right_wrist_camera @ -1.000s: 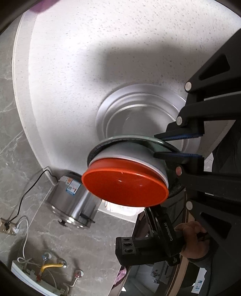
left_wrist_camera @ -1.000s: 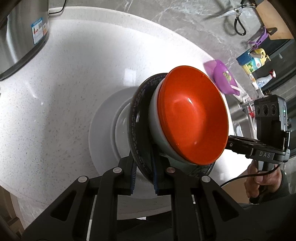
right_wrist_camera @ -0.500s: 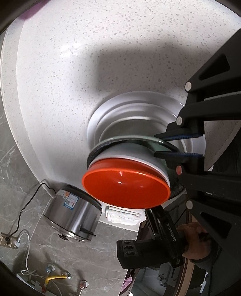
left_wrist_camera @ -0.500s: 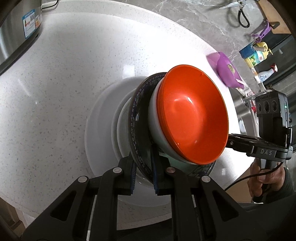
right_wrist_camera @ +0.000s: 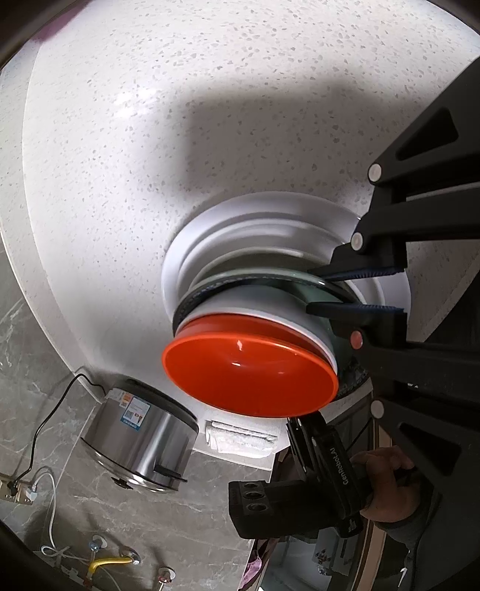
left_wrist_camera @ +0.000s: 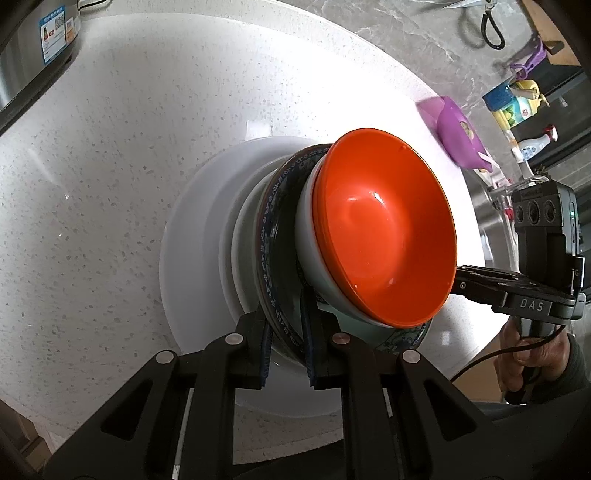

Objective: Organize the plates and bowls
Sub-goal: 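Lower the patterned plate with bowls onto the white plate stack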

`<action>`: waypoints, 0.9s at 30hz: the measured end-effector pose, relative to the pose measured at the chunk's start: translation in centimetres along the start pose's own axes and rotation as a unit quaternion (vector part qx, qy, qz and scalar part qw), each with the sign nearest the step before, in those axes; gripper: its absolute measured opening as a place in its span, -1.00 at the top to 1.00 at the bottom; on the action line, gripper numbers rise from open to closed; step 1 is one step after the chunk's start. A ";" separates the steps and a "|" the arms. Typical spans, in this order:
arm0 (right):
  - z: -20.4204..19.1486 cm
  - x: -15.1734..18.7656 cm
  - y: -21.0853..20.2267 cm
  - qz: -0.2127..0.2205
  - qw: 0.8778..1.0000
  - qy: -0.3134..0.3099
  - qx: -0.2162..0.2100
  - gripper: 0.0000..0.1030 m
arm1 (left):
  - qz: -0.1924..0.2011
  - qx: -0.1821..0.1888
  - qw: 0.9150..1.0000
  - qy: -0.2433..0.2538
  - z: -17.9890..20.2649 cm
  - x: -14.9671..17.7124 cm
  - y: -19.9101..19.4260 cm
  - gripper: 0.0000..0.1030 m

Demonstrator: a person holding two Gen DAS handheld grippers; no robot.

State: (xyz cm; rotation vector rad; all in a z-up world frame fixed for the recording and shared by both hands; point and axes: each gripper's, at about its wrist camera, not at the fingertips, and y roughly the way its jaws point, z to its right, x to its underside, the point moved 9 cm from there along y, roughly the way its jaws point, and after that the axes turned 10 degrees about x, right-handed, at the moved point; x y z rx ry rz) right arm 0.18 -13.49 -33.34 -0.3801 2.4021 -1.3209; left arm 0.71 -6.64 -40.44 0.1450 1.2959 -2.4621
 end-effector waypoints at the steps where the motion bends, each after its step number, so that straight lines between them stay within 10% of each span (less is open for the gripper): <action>1: 0.1 0.0 0.1 0.000 1.000 0.001 0.000 0.73 | 0.000 0.000 1.000 0.001 0.1 0.0 0.2 0.78; 18: -0.1 0.0 0.0 0.012 1.000 -0.004 0.016 0.67 | 0.014 0.013 1.000 -0.013 -0.2 0.2 0.2 0.72; 27: 0.6 0.4 -1.3 0.030 0.999 0.012 0.034 0.16 | 0.031 0.013 0.999 0.000 0.2 0.1 -1.2 0.57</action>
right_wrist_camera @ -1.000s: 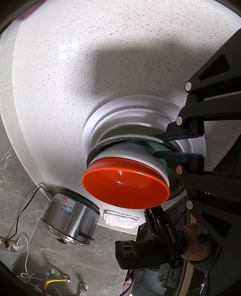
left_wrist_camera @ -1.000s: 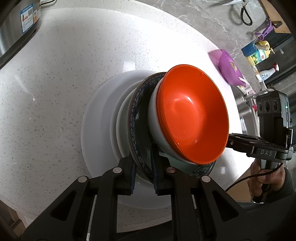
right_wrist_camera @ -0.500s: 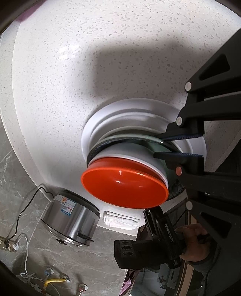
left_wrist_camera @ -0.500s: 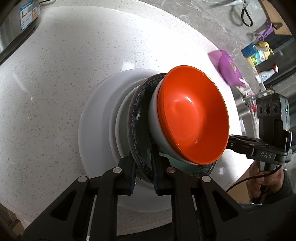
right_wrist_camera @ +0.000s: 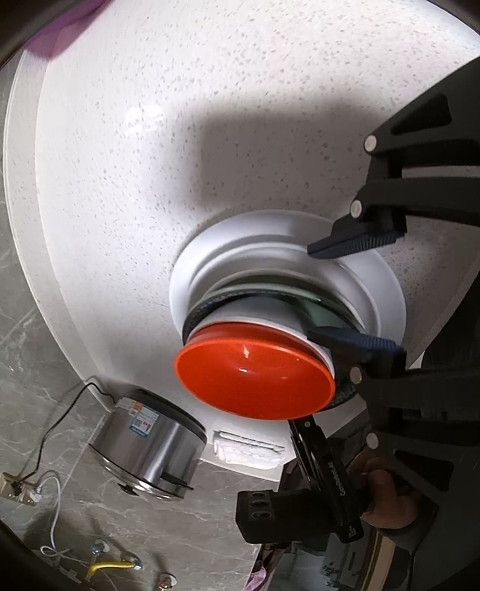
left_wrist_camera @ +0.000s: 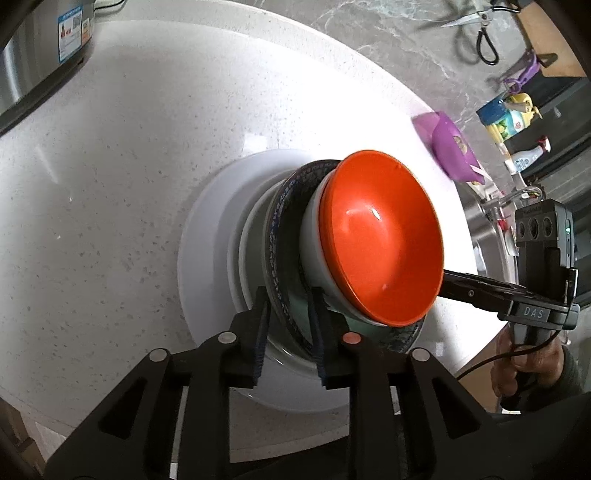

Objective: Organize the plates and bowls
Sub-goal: 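Open both grippers and pull both tools back from the stack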

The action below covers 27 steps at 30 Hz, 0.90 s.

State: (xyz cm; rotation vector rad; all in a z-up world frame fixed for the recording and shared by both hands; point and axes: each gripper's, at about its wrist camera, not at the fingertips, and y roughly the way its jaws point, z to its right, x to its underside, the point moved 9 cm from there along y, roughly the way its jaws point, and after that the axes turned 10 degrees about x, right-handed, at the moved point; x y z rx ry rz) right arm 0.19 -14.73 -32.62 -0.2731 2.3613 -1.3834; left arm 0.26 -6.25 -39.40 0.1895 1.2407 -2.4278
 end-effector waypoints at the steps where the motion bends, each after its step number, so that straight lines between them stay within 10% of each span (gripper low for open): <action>1: 0.0 0.0 -0.2 0.003 1.000 0.002 0.002 0.11 | 0.000 0.000 1.000 0.006 0.2 -0.1 -0.1 0.48; 3: 0.1 0.1 -0.7 0.012 1.000 0.009 0.009 0.10 | 0.002 -0.018 1.000 0.016 0.0 -0.1 -0.5 -0.28; 4: 0.1 0.2 -1.1 0.018 1.000 0.012 0.014 0.09 | 0.002 -0.016 1.000 0.017 -0.1 -0.2 -0.7 -0.99; 22: -2.8 0.4 -8.7 0.127 0.990 0.047 0.043 -0.69 | 0.068 0.005 0.996 0.061 5.0 -0.8 -4.7 -0.99; 27: -2.8 -0.1 -10.4 0.157 0.984 0.032 0.077 -0.70 | 0.091 -0.086 0.990 0.067 7.9 -0.5 -5.6 -0.99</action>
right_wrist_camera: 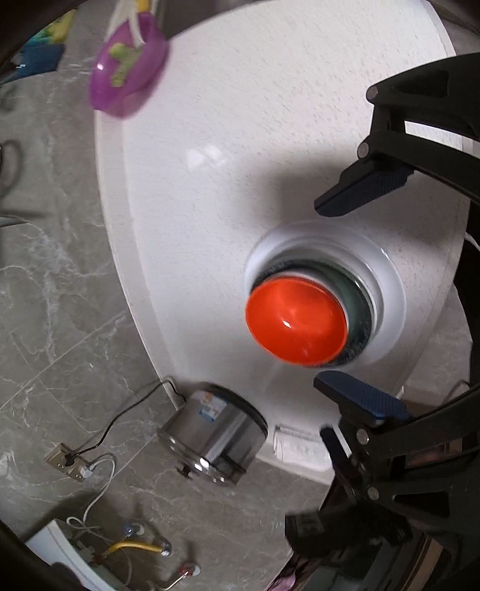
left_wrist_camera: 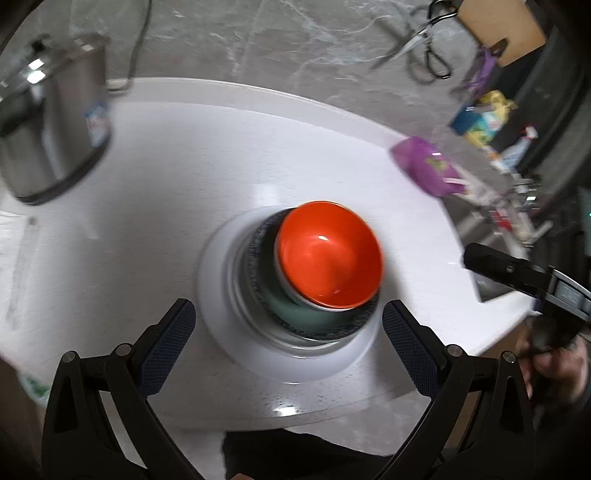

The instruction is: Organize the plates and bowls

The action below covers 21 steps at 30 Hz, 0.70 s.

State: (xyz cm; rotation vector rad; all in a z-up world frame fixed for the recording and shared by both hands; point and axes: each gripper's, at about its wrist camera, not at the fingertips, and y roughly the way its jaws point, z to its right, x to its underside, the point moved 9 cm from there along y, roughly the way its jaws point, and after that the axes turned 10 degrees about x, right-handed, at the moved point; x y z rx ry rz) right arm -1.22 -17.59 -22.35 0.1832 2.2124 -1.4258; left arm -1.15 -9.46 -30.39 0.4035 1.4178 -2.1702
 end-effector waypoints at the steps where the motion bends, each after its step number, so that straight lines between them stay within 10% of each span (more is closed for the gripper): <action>1: 0.0 0.1 -0.3 0.004 1.000 -0.001 0.004 -0.71 | 0.000 -0.038 0.999 -0.006 0.0 -0.1 -0.4 -0.99; 5: -0.3 0.0 -0.9 0.018 0.999 -0.015 0.023 -0.71 | -0.007 -0.129 0.991 -0.022 -0.6 0.3 -1.5 -0.99; 10: -0.7 -0.5 -2.0 0.034 0.998 -0.020 0.046 -0.71 | -0.007 -0.106 0.994 -0.036 0.0 0.1 -1.3 -0.99; 18: -1.8 -1.4 -2.7 0.061 0.994 -0.018 0.087 -0.72 | 0.003 0.039 0.994 -0.097 -0.5 -0.9 -0.5 -0.96; 21: -2.9 -1.1 -2.4 0.059 0.992 -0.031 0.103 -0.72 | 0.011 0.023 0.996 -0.088 -1.6 -2.1 -0.9 -0.96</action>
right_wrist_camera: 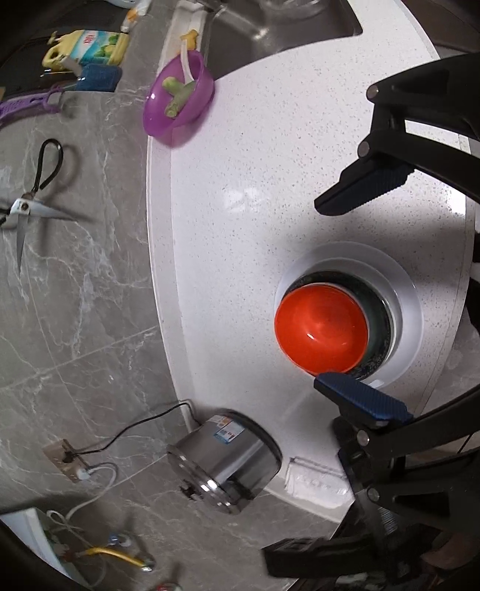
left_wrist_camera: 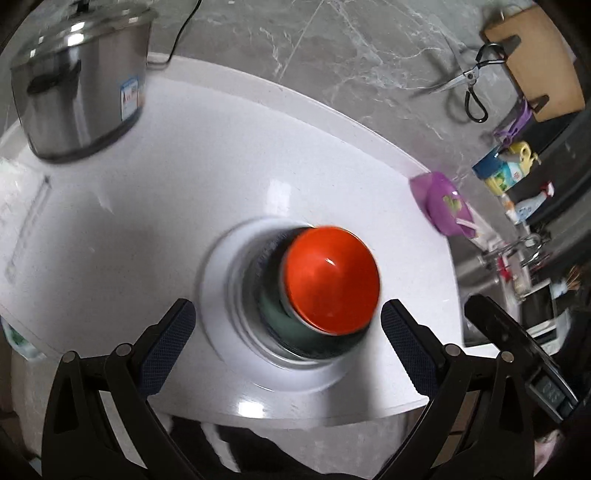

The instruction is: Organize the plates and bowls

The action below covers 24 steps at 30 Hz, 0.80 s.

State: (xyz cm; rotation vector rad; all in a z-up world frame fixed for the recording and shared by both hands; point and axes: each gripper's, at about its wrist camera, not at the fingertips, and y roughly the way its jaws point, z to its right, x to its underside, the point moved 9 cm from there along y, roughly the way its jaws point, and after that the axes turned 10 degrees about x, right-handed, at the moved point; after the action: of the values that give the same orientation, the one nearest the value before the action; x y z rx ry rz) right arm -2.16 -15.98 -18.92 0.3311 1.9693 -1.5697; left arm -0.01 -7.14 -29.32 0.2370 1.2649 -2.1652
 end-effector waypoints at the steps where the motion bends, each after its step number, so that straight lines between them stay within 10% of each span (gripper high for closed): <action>1: -0.3 0.1 0.0 -0.001 1.000 -0.002 0.003 -0.72 | 0.005 -0.028 0.999 0.025 -0.2 -0.5 -0.2 -0.96; 7: -1.5 0.4 0.2 -0.005 1.000 0.001 0.011 -0.72 | 0.022 -0.113 0.989 0.097 -0.3 -1.8 -1.7 -0.96; 13: -1.5 0.8 0.4 -0.011 1.000 0.003 0.020 -0.72 | 0.014 -0.058 0.997 0.039 -1.0 -1.9 -1.4 -0.96; 24: -0.6 1.1 0.6 -0.027 0.999 0.017 0.039 -0.72 | -0.029 -0.108 0.989 0.096 0.3 -0.9 -0.4 -0.96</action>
State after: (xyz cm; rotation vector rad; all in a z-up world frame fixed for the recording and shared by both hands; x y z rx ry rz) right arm -2.88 -15.45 -19.97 0.3402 1.9603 -1.6897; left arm 0.52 -6.84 -28.47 0.3270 1.6210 -2.0714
